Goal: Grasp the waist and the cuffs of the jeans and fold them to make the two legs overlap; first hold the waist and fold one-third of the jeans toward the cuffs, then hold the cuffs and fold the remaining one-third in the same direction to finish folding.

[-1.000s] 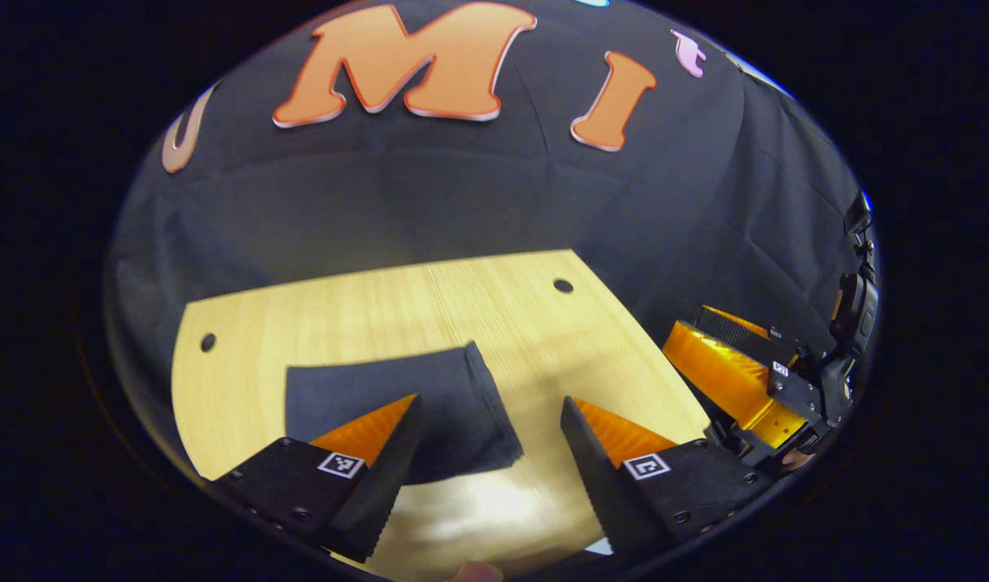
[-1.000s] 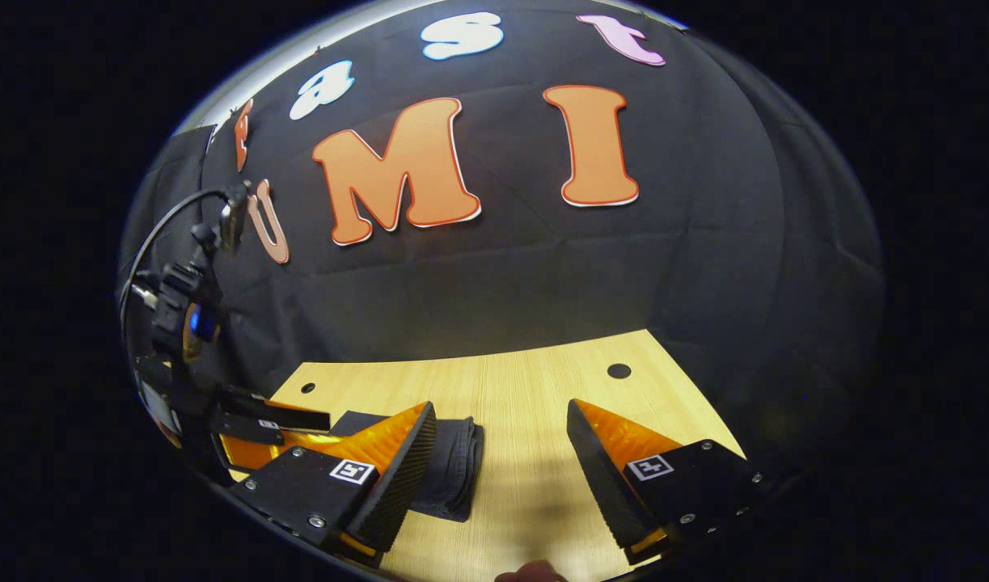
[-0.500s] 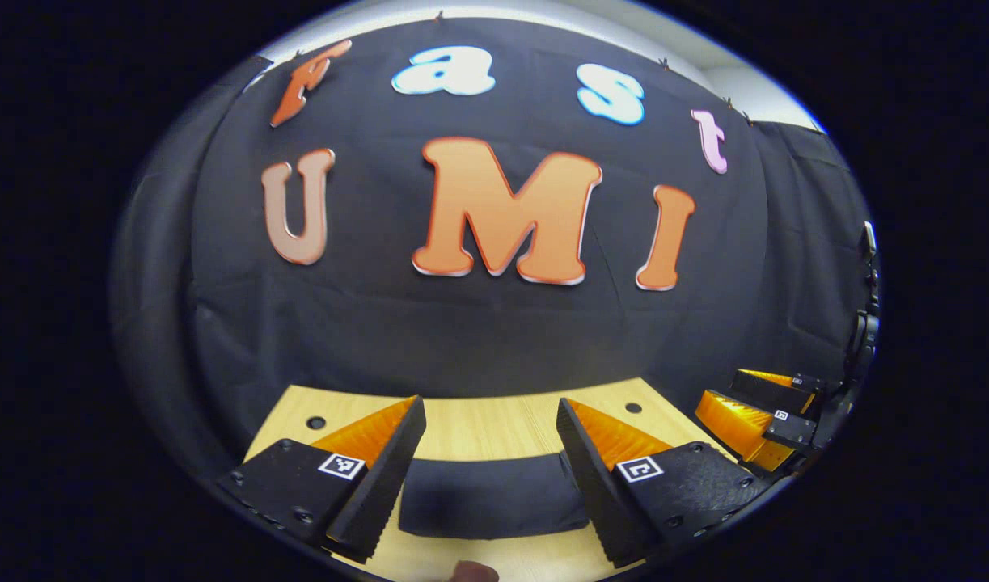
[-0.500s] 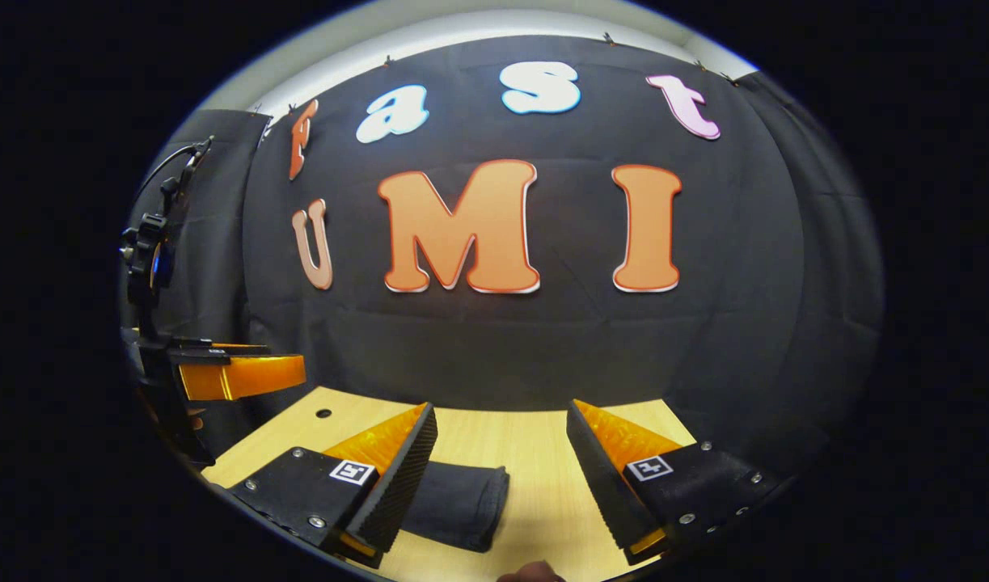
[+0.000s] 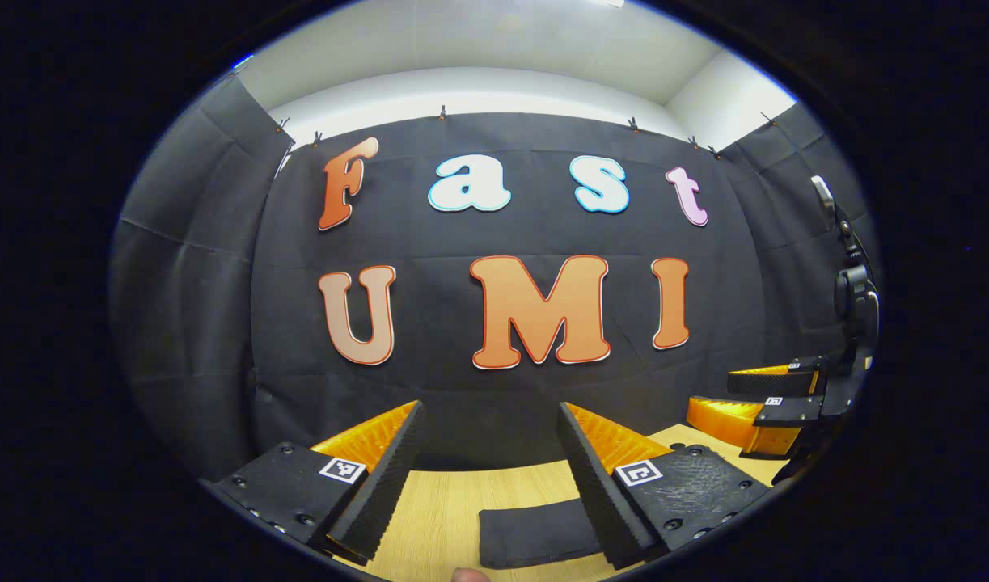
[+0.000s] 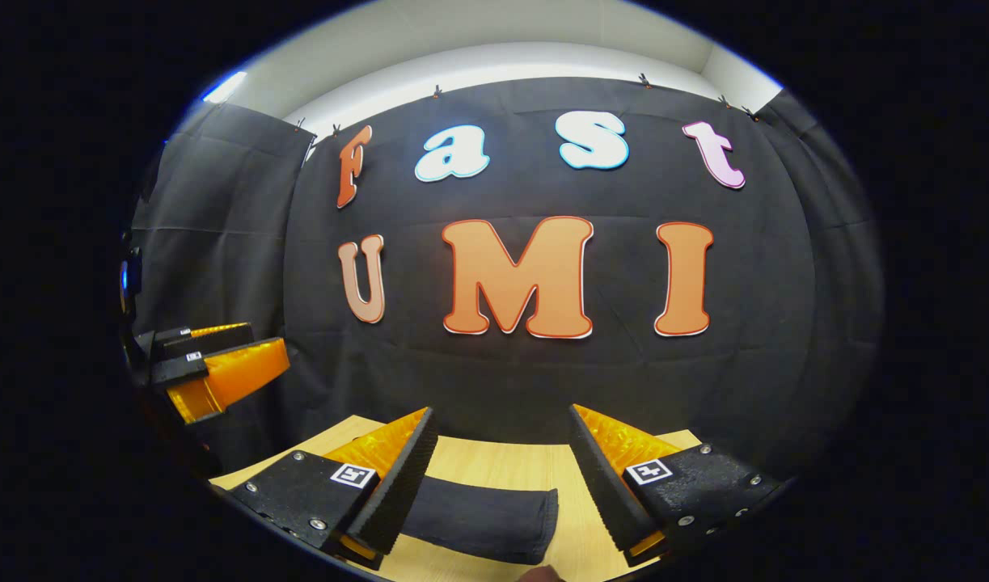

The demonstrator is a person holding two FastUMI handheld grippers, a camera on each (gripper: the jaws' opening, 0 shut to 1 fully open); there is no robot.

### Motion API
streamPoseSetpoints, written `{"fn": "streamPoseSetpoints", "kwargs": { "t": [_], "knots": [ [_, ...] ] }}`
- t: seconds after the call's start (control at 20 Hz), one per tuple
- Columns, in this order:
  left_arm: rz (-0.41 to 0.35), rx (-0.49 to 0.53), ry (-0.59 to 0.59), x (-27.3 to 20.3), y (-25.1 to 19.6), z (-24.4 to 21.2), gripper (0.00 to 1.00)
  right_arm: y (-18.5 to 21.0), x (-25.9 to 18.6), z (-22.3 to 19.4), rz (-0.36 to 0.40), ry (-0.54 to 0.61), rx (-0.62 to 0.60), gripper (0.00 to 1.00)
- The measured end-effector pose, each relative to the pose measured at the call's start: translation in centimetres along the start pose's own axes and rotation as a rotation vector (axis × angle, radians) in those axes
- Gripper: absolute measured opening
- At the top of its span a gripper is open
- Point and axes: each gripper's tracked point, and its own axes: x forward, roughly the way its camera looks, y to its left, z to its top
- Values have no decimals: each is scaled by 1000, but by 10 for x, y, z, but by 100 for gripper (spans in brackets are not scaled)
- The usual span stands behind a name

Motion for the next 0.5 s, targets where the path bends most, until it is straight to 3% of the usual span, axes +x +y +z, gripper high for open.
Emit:
{"fn": "streamPoseSetpoints", "kwargs": {
  "t": [0.2, 0.25, 0.35, 0.5],
  "knots": [
    [-4, 28, -28, -4, -1, 7, 94, 19, -22, 15, 10, -68, -55, 100],
    [3, 38, -31, -4, 1, 8, 94, 24, -27, 21, 13, -96, -63, 96],
    [14, 50, -16, -4, 0, 2, 100, 31, -29, 25, 18, -119, -81, 98],
    [33, 35, 12, -1, 0, 5, 100, 41, -35, 22, 29, -115, -87, 98]
  ]
}}
